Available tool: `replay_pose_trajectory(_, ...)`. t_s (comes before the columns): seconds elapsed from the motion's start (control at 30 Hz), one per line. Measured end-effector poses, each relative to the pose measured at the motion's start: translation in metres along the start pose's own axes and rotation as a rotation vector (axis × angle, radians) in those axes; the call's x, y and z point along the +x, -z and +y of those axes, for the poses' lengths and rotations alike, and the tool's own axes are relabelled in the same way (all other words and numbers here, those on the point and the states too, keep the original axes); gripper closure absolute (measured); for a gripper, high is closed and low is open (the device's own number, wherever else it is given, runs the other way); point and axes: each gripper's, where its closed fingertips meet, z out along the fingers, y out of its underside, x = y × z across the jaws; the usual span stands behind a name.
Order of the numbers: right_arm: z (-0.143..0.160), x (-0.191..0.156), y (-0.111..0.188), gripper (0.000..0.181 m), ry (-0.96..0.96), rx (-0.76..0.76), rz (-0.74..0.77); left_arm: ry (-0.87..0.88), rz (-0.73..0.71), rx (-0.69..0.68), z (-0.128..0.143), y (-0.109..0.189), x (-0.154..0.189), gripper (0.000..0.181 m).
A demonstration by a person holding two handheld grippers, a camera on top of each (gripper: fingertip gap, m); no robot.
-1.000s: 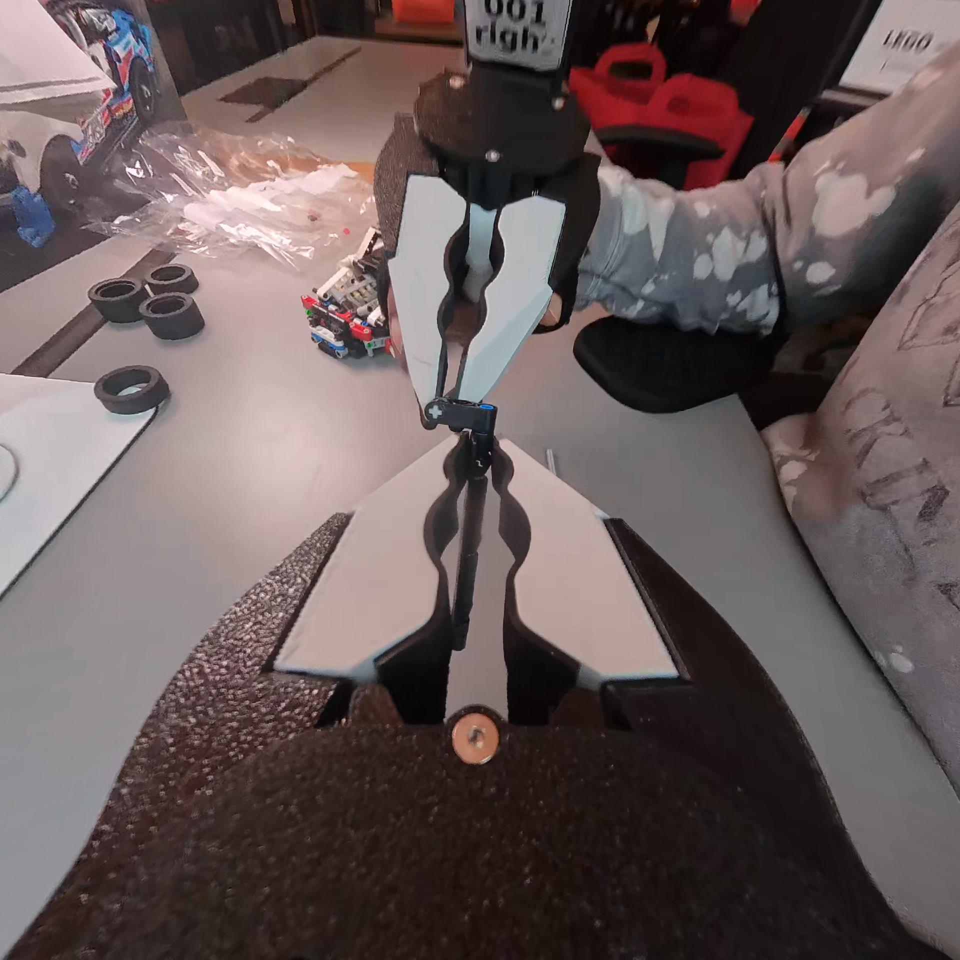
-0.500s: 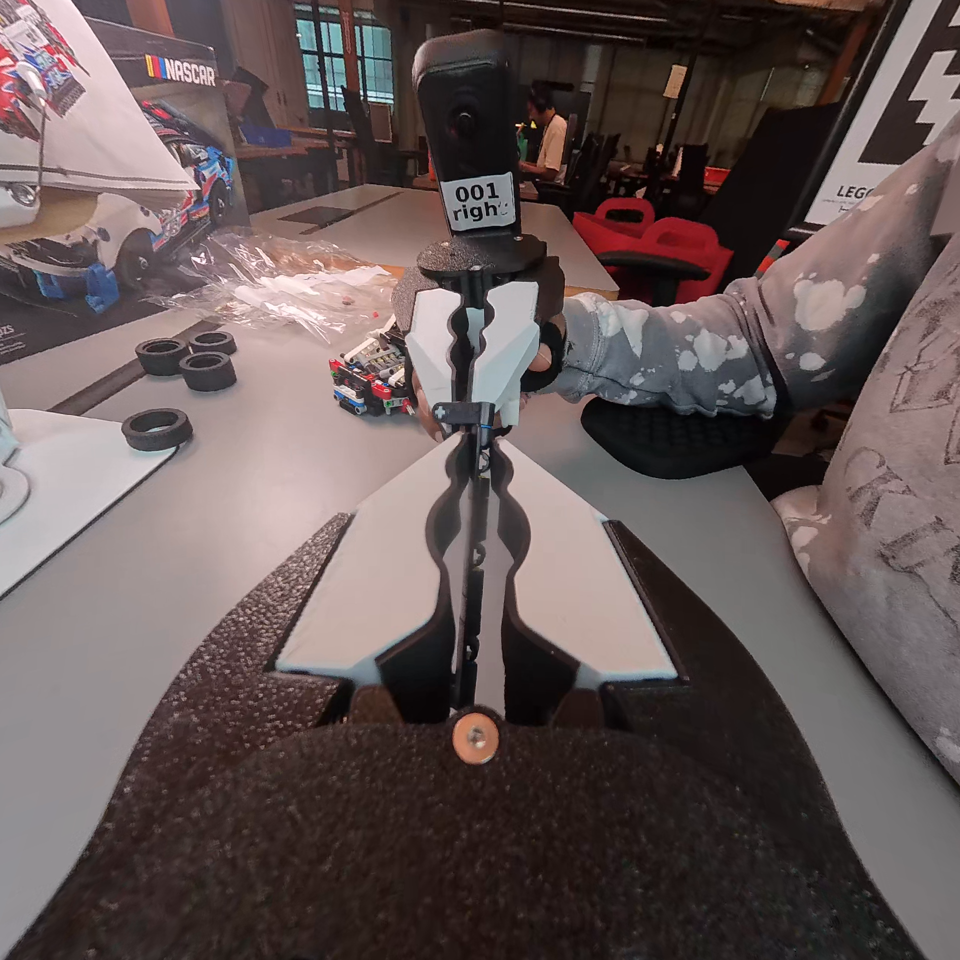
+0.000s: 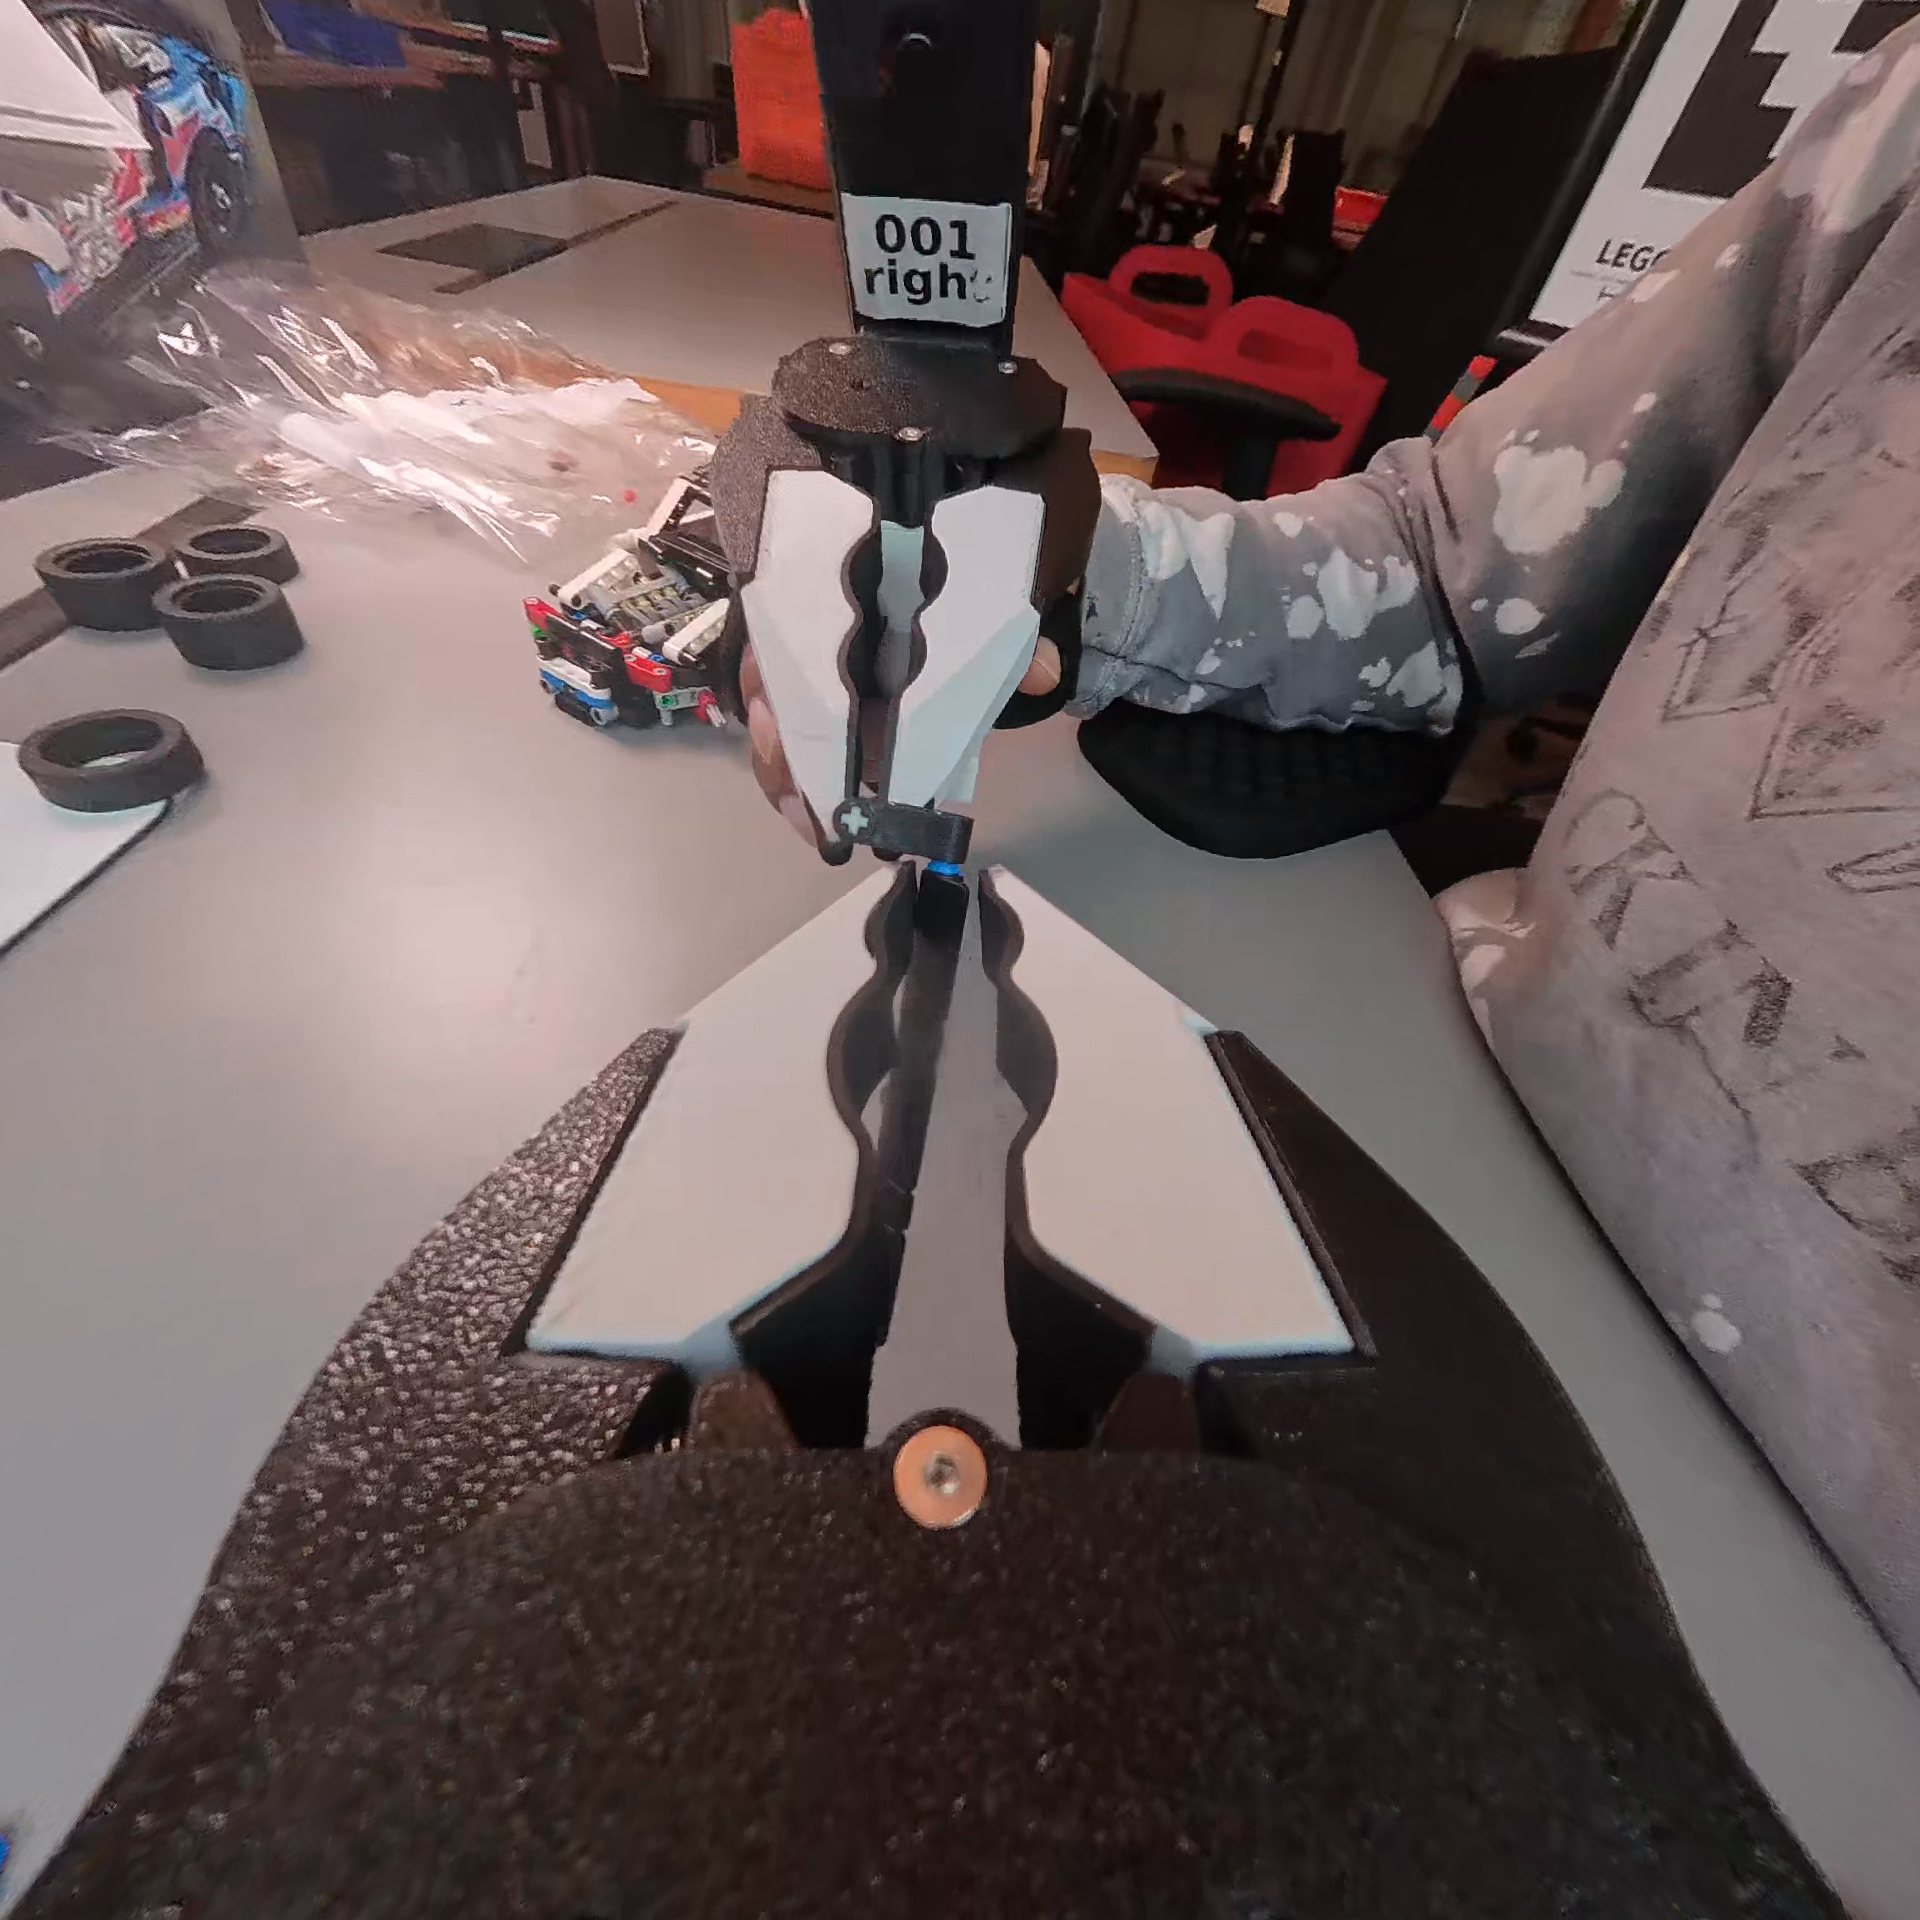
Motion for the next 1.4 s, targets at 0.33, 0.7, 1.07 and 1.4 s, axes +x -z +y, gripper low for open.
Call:
replay_pose_trajectory(0.33, -0.004, 0.009, 0.012, 0.177, 0.143, -0.047, 0.118, 0.144, -0.047, 0.081, -0.010, -0.010, -0.011, 0.172)
replay_pose_trajectory(0.7, -0.053, 0.009, 0.020, 0.177, -0.098, 0.293, 0.073, 0.177, -0.056, 0.394, -0.061, 0.010, -0.007, 0.176)
replay_pose_trajectory(1.07, -0.044, 0.033, 0.014, 0.177, -0.339, 0.353, 0.120, 0.133, -0.315, 0.390, -0.061, 0.020, -0.040, 0.178)
replay_pose_trajectory(1.4, -0.025, 0.048, 0.011, 0.177, -0.604, 0.475, 0.266, 0.083, -0.472, 0.300, -0.047, 0.019, -0.064, 0.178)
